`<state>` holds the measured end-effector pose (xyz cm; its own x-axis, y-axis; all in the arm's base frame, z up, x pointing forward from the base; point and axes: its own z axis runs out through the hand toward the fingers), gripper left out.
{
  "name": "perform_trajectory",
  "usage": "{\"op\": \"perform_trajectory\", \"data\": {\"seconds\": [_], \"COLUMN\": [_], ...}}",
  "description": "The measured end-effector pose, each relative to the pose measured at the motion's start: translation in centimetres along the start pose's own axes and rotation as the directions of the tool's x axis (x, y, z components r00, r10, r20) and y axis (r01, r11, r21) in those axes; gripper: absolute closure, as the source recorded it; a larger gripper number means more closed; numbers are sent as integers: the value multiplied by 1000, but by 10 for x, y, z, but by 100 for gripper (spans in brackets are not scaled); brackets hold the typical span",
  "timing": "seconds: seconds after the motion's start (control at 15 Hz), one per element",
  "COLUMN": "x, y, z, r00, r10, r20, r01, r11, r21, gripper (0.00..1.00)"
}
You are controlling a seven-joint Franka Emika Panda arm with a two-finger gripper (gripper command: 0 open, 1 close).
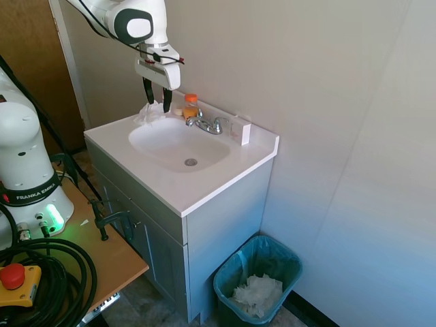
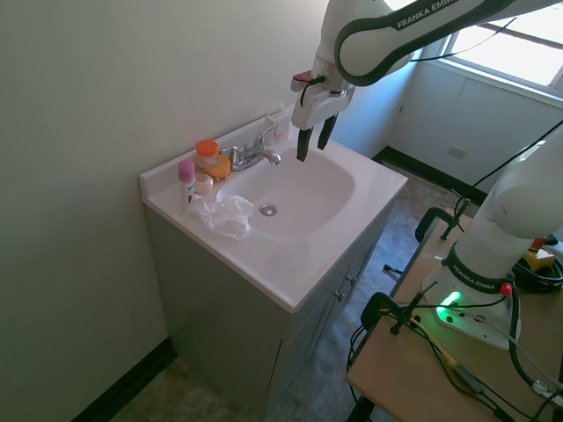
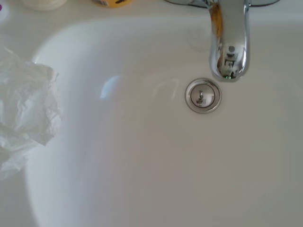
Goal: Throw the tissue in the trash bin
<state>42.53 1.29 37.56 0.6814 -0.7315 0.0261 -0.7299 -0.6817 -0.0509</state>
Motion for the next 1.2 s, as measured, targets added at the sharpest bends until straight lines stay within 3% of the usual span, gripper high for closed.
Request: {"op": "perform_trajectory", "data": {"seconds": [0.4,0.93,1.2], "x": [-24,-64,-90], "y": [-26,-163,-211], "z": [1,19,61], "r00": [998,990,994], "r10": [-30,-36,-38], "r20": [-46,-139,-106], "r01": [31,47,45], "r11": [999,996,997], "r21": [9,74,64], "gripper": [0,0,0]}}
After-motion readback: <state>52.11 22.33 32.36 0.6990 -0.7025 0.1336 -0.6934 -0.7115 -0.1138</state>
